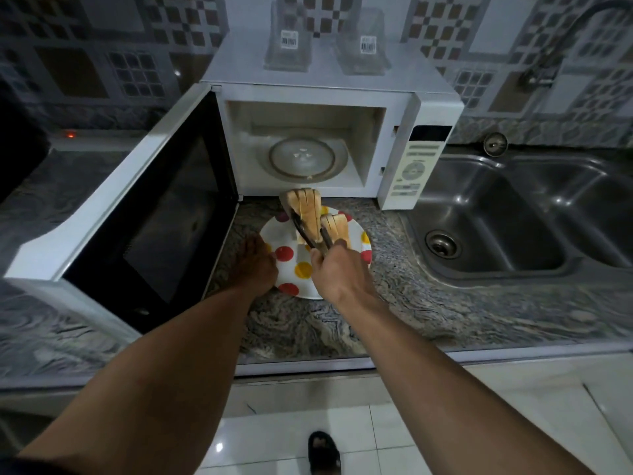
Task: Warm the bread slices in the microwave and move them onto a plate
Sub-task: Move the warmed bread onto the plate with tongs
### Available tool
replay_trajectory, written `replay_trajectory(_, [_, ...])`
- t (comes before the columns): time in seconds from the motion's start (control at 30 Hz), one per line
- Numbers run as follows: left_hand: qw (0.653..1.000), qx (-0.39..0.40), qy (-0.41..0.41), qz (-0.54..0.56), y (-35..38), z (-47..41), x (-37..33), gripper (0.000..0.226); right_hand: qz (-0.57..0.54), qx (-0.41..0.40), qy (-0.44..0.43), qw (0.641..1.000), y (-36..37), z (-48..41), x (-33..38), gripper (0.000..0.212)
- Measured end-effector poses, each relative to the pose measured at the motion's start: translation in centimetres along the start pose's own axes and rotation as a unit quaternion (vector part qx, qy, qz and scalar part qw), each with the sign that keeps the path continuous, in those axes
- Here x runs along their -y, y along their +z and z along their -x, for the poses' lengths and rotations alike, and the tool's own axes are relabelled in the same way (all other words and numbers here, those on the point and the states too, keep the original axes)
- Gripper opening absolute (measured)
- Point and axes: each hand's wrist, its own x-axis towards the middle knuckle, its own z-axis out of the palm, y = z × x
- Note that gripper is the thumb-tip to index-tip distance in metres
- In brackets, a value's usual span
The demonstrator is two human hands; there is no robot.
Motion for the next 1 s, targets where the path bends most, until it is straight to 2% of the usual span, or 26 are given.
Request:
replay_trajectory(0.3, [1.0,0.011,-0.001,-0.004,0.0,-0.5,0.2,0.061,0.037,0.015,-0.007,0.999,1.9,2.4,-1.8,0.041])
replay_trajectory(0.73, [0.999,0.025,0.003,-0.026,-0.2,-0.6,0.2,0.062,0.025,0.029,0.031,0.999,2.1,4.0,-2.2,0.061])
replay_trajectory(0.9, [0.999,0.038,0.006,-0.021,-0.5,-0.3,0.2,0.064,0.015,0.03,0.018,0.999,0.7,5.3,-1.9,0.048])
replay_trajectory(1.0, [0.999,0.047,0.007,-0.014,-0.6,-0.4,0.3,0.064,0.018,0.015,0.02,1.0,0.2,5.9,-1.9,0.051])
